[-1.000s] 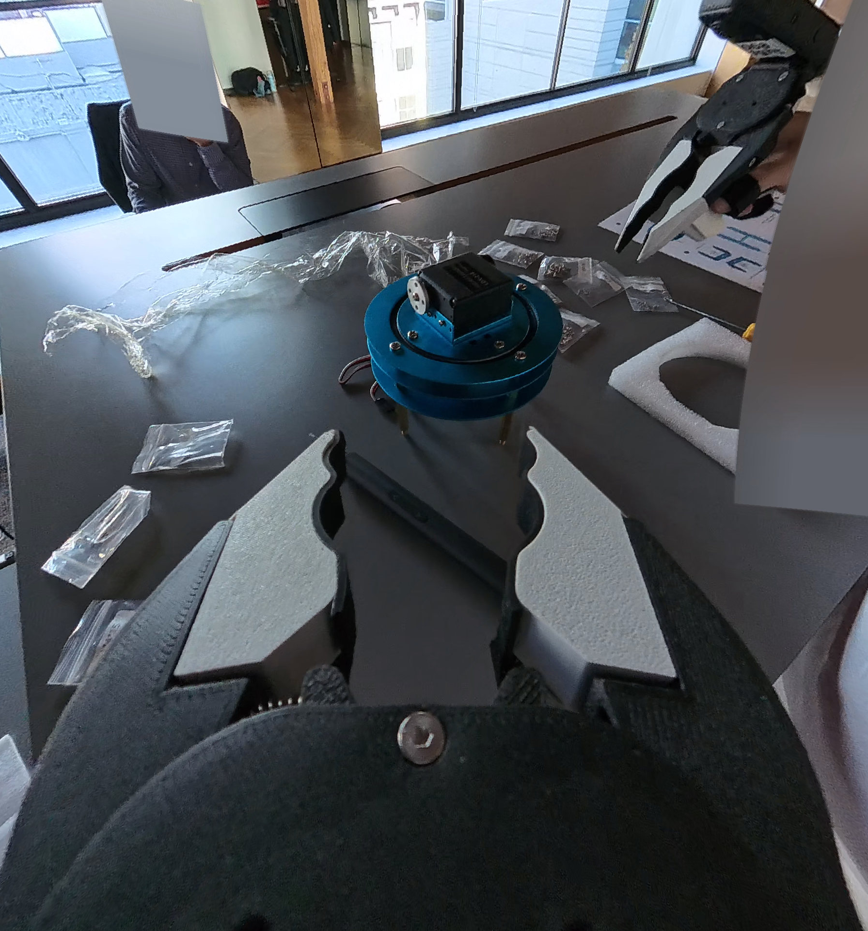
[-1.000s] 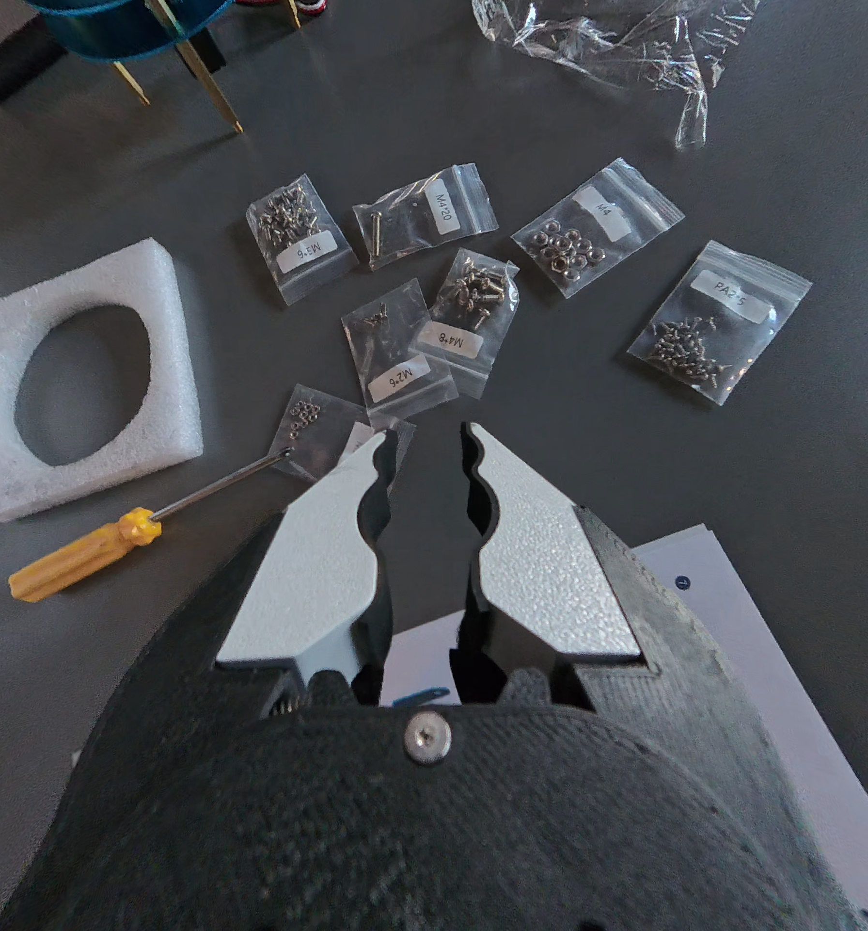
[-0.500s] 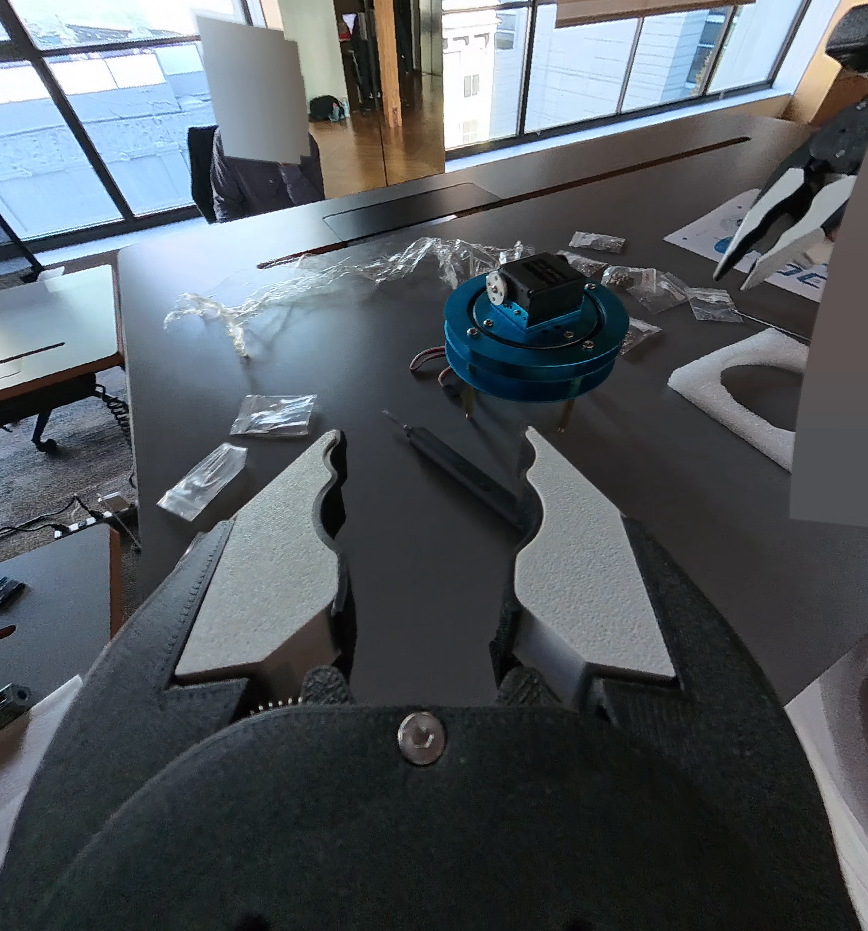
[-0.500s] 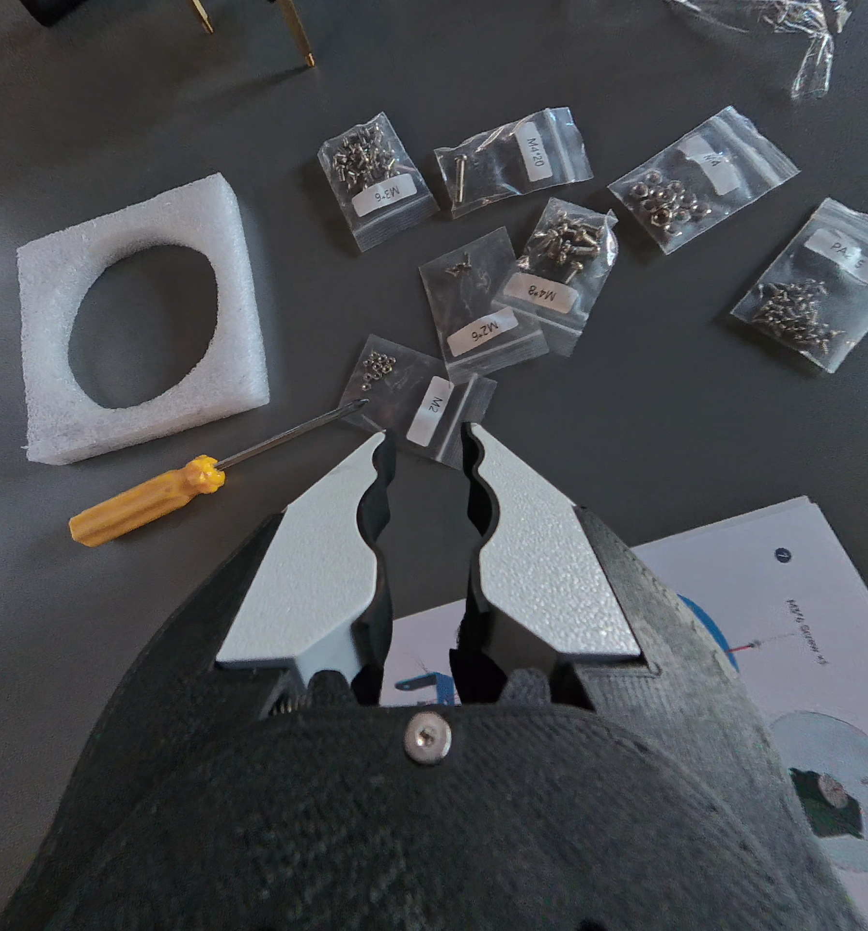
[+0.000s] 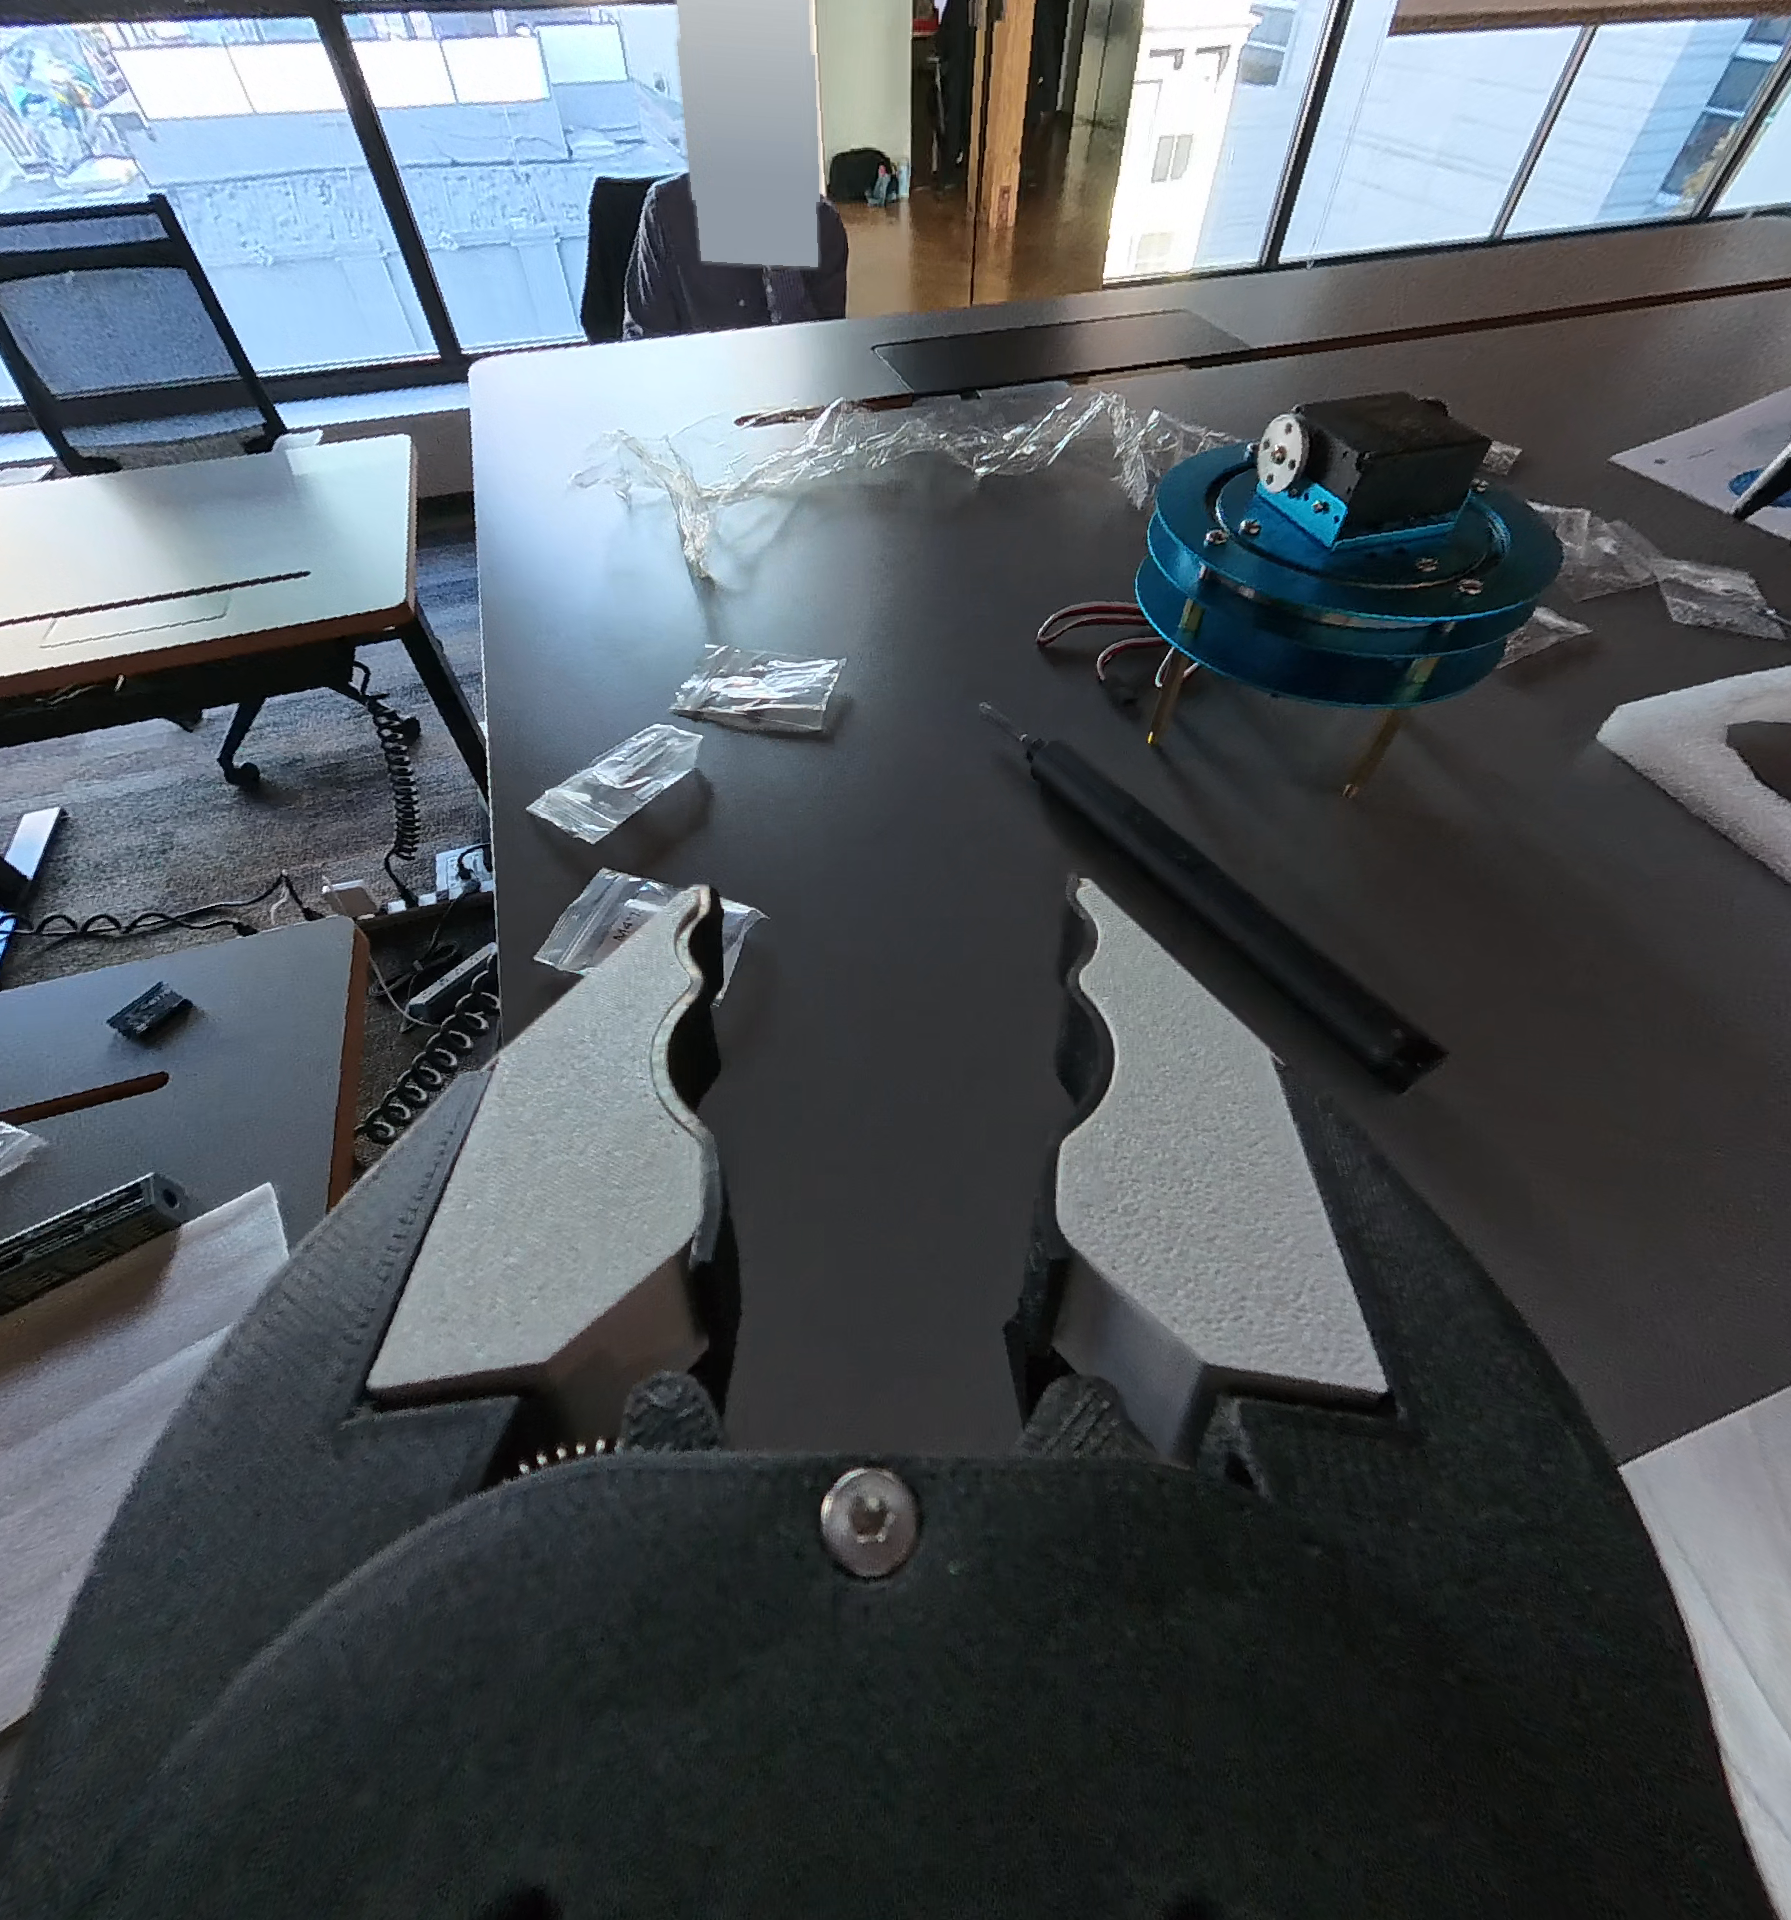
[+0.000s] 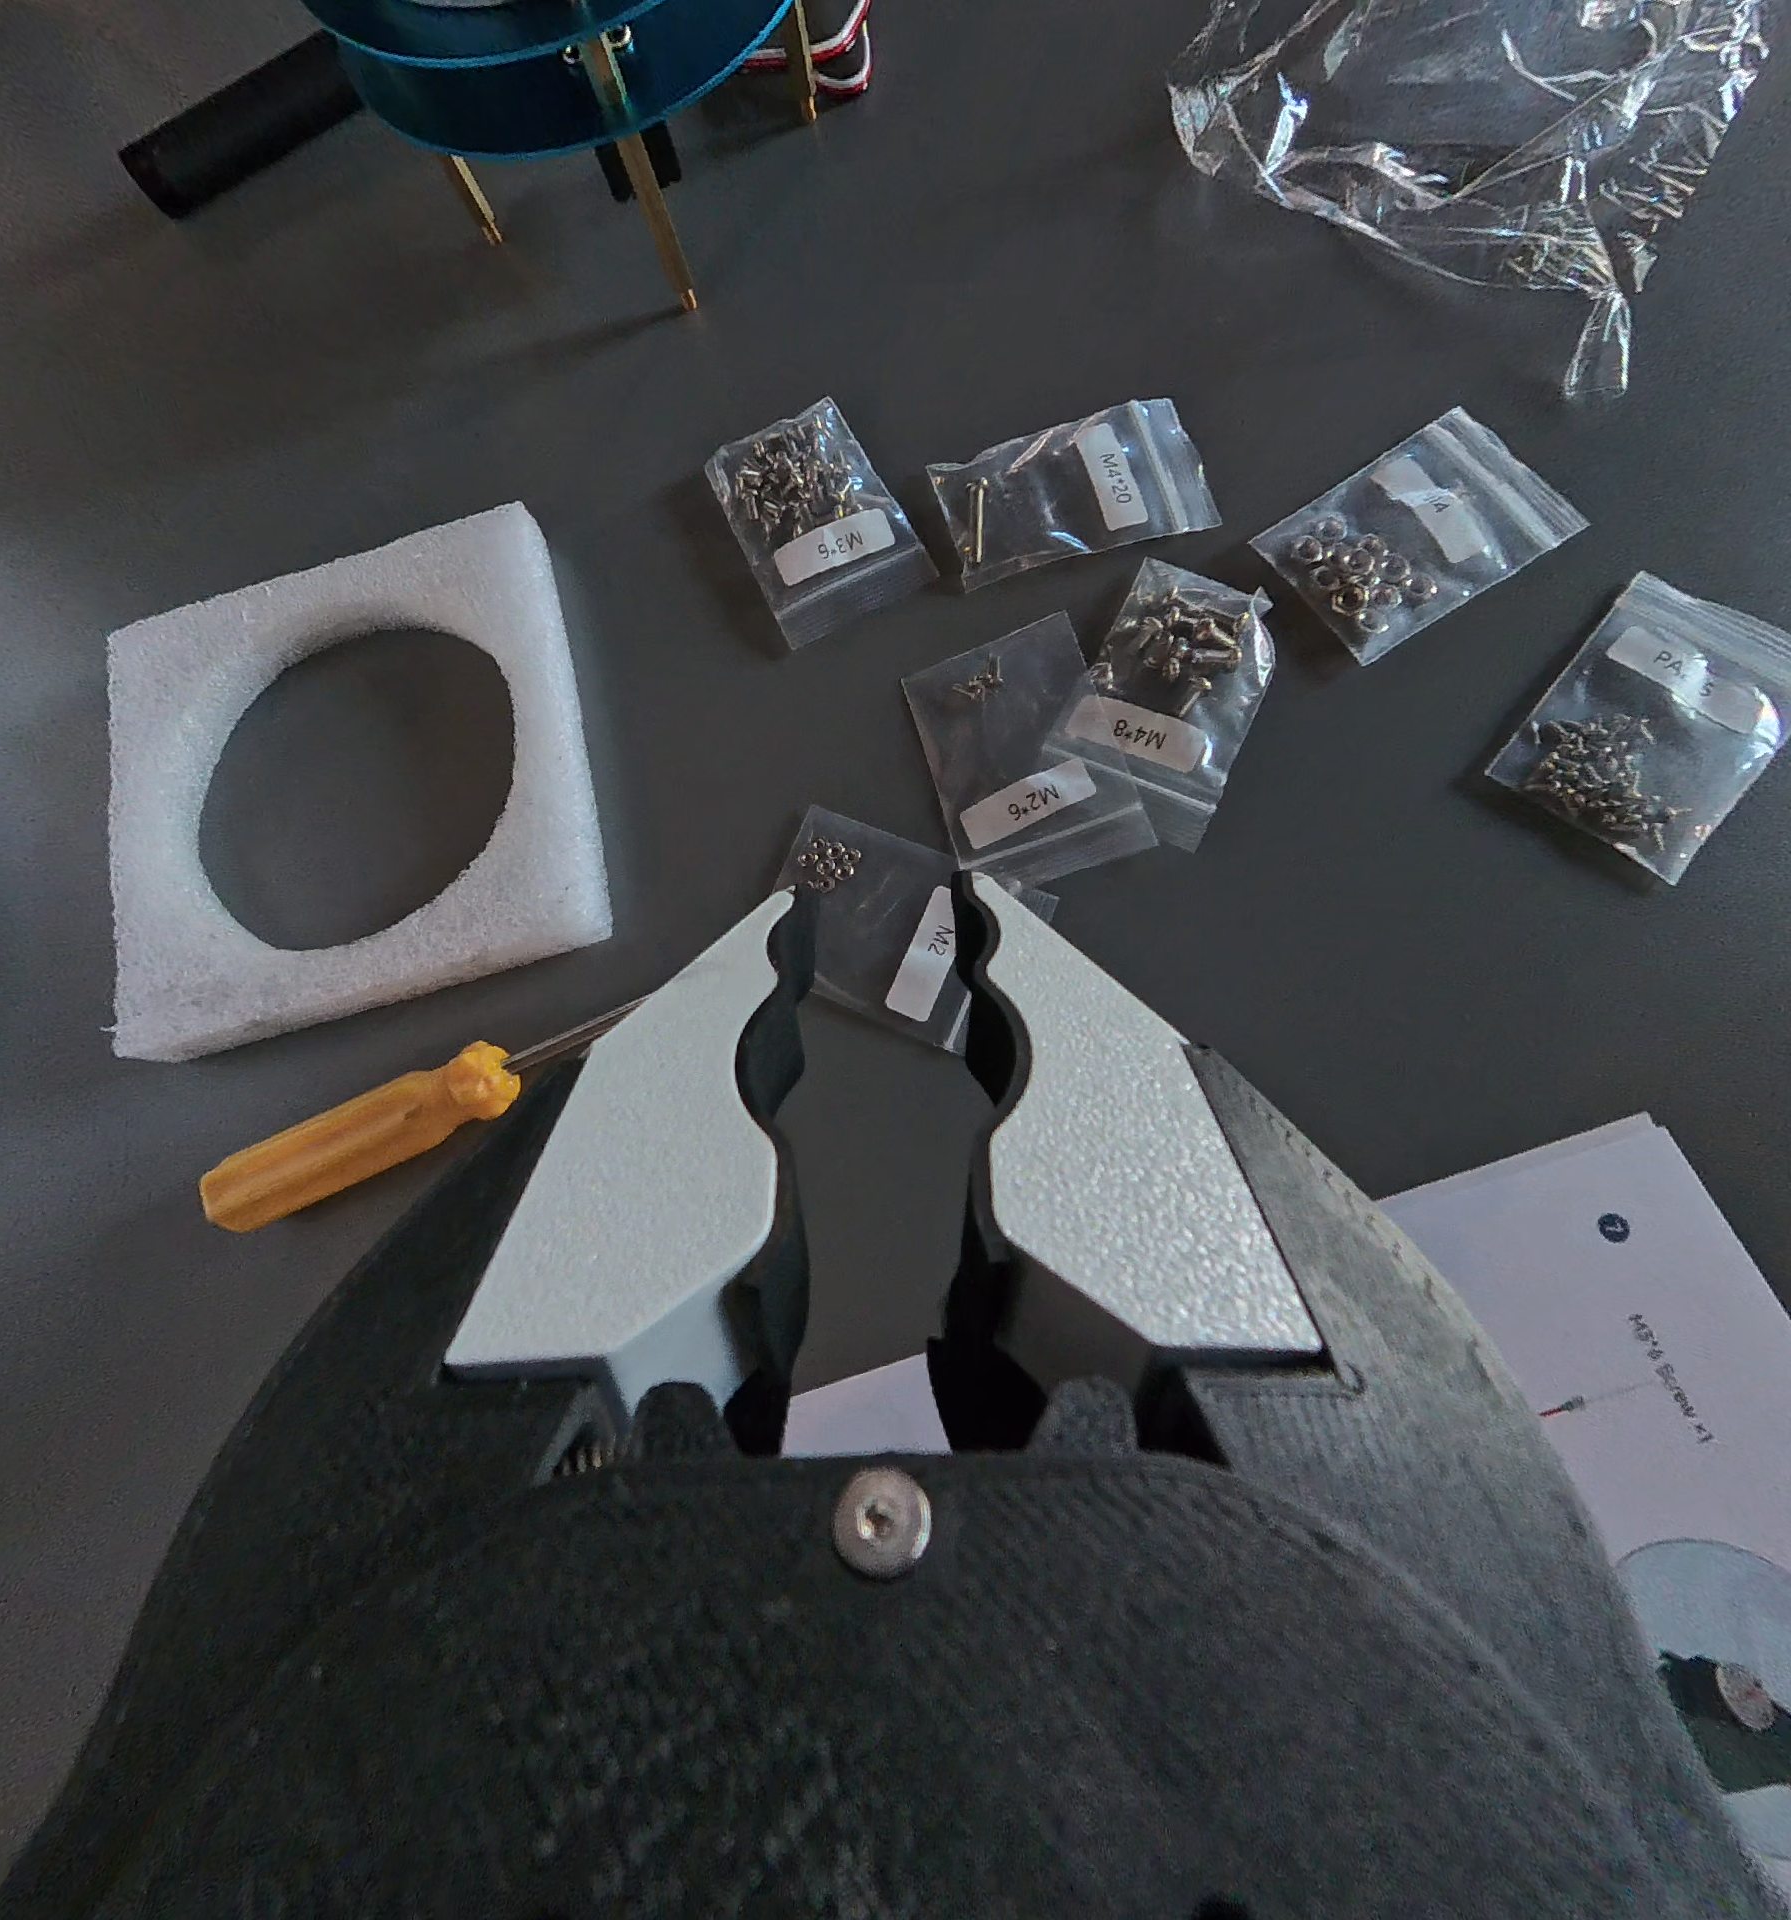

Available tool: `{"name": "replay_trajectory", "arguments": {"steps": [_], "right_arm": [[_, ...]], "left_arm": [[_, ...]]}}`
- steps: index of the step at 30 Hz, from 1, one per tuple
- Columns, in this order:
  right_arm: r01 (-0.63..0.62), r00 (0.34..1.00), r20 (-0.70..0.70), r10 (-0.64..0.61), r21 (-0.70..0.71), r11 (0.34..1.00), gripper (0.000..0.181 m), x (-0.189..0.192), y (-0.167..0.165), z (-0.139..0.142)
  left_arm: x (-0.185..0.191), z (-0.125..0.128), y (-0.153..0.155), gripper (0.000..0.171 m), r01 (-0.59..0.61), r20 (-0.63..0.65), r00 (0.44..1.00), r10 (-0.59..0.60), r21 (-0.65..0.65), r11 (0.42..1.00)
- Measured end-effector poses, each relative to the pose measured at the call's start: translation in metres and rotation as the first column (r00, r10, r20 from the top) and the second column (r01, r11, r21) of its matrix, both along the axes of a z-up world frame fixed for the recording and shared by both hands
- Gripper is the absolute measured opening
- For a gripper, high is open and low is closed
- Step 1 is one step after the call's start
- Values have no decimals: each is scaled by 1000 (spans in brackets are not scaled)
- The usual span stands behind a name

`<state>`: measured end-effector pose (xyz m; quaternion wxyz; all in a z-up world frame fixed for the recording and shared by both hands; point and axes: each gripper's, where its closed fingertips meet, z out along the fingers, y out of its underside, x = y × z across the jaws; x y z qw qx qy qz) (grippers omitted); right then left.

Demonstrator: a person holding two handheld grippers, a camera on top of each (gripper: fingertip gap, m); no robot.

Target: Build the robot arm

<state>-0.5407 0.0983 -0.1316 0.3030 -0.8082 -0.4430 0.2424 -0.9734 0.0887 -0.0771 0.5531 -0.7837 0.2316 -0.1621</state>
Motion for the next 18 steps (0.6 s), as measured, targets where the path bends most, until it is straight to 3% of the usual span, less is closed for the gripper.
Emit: {"name": "replay_trajectory", "arguments": {"steps": [6,12,18], "right_arm": [[87,996,-43,-83,101,991,25,5,-5,12],[350,934,-199,-298,327,878,27,22,-27,35],[387,917,-286,-279,460,799,30,26,-63,63]], "left_arm": [[2,-3,2,63,2,22,1000,-2,-8,1000],[23,-3,-16,58,-3,139,990,-3,40,999],[54,14,-61,56,-73,212,976,54,83,994]]}}
